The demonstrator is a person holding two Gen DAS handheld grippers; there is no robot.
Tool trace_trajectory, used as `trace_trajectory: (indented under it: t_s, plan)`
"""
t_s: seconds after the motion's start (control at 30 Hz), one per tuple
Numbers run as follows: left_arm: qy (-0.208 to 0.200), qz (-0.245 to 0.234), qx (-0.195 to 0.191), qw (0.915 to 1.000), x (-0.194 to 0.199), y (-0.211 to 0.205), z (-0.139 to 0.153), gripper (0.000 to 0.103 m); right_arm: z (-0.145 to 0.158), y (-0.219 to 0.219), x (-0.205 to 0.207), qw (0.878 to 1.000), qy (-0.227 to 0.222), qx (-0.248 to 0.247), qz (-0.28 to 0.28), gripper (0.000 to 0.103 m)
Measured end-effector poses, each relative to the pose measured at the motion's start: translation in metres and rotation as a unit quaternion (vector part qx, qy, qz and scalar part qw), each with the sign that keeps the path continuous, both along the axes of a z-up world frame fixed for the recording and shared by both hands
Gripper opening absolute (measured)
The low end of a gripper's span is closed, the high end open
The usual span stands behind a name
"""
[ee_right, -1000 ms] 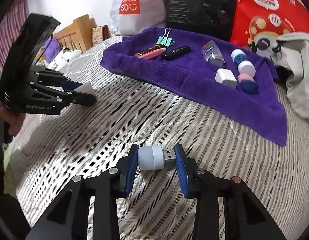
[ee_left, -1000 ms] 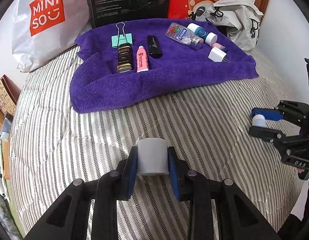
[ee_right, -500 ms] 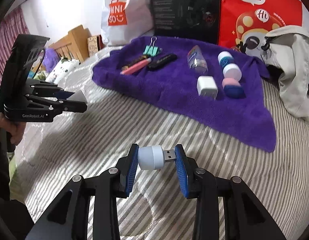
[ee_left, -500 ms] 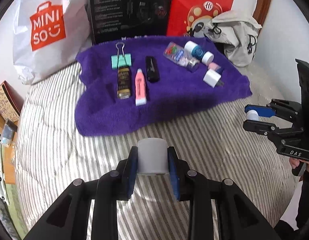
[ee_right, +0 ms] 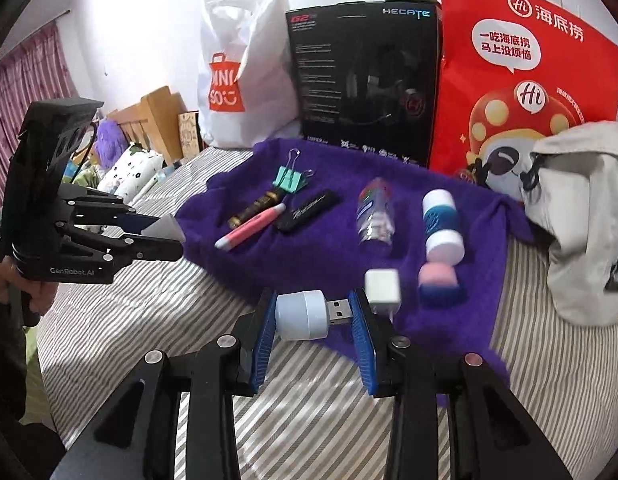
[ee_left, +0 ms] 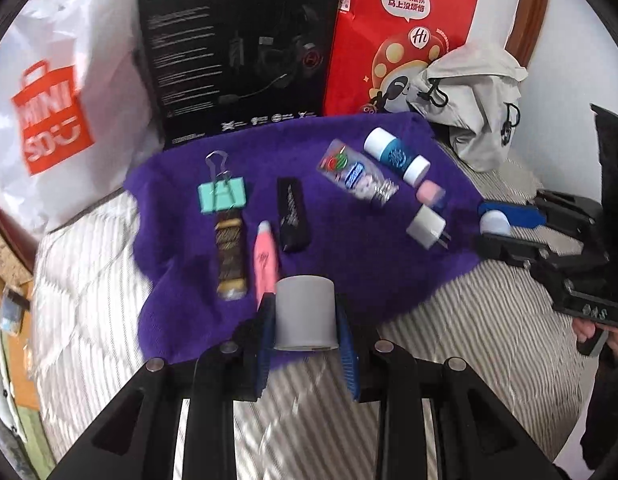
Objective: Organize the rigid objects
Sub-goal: 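Place gray tape roll on towel with left tool while right tool carries USB light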
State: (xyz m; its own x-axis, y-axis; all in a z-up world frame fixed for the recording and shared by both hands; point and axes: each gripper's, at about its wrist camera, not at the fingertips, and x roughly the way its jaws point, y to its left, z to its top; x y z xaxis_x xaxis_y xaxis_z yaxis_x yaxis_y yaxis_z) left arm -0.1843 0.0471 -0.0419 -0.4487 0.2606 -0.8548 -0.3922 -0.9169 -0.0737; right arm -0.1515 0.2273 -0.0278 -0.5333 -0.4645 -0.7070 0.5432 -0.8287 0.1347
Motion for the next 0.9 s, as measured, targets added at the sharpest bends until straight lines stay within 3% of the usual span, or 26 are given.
trace_trajectory:
  t_s: [0.2, 0.47, 0.8, 0.9]
  plan:
    - [-0.021, -0.023, -0.012, 0.9994, -0.031, 0.024, -0.021, 0.028, 0.0, 0.01, -0.015, 1.0, -0.002, -0.009, -0.01, 0.036]
    - [-0.037, -0.035, -0.058, 0.997, -0.036, 0.037, -0.044, 0.028, -0.009, 0.036, -0.02, 0.999, -0.014, -0.016, -0.035, 0.036]
    - [-0.048, -0.041, -0.065, 0.9959, -0.034, 0.036, -0.048, 0.029, -0.017, 0.05, -0.022, 0.999, -0.021, -0.017, -0.043, 0.036]
    - [-0.05, -0.037, -0.07, 0.9956, -0.034, 0.035, -0.048, 0.034, -0.018, 0.049, -0.021, 0.999, -0.023, -0.016, -0.04, 0.036]
